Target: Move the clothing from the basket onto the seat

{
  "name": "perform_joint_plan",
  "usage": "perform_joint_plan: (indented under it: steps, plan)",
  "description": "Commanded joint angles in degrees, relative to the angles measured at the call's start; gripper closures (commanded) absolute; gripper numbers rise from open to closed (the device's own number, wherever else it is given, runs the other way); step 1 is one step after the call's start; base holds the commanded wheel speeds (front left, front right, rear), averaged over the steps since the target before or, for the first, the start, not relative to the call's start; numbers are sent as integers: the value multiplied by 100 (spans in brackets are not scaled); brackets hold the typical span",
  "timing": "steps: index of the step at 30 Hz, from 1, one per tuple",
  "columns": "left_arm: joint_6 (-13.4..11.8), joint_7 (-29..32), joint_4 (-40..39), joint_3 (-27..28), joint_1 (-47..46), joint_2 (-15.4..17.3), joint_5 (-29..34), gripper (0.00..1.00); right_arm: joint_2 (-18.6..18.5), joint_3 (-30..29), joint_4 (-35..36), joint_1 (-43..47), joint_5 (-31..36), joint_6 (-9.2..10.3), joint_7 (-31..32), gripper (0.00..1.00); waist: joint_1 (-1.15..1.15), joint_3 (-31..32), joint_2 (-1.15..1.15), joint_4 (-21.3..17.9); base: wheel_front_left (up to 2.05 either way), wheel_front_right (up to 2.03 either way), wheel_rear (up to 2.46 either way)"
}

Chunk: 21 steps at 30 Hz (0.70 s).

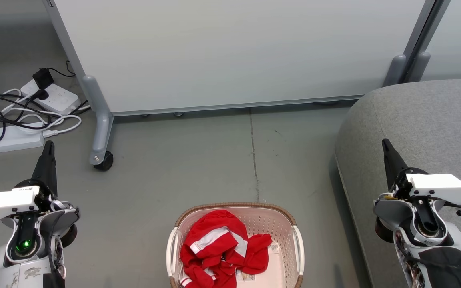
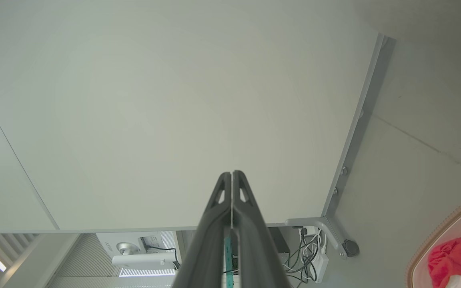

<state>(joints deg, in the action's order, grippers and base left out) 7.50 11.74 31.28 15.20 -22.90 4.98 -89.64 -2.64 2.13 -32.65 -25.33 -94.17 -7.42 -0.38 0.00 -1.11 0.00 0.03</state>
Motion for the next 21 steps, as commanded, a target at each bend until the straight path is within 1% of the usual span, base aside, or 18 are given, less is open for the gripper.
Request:
perform_joint_plan:
  steps: [1, 16, 17, 21]
  plan:
    - [16, -8, -12, -2, -103, 42, -13, 100, -53, -10, -17, -34, -4, -14, -15, 100, 0, 0, 0, 0, 0, 0, 0]
    - [16, -8, -13, -1, -103, 42, -13, 100, -53, -9, -17, -34, -4, -15, -15, 100, 0, 0, 0, 0, 0, 0, 0]
    - [0, -2, 0, 0, 0, -1, 0, 0, 1, 0, 0, 1, 1, 0, -1, 0, 0, 0, 0, 0, 0, 0, 0]
    - [-3, -19, 70, -2, 142, -61, 5, 0, 41, 15, -39, 140, 5, 2, -9, 0, 0, 0, 0, 0, 0, 0, 0]
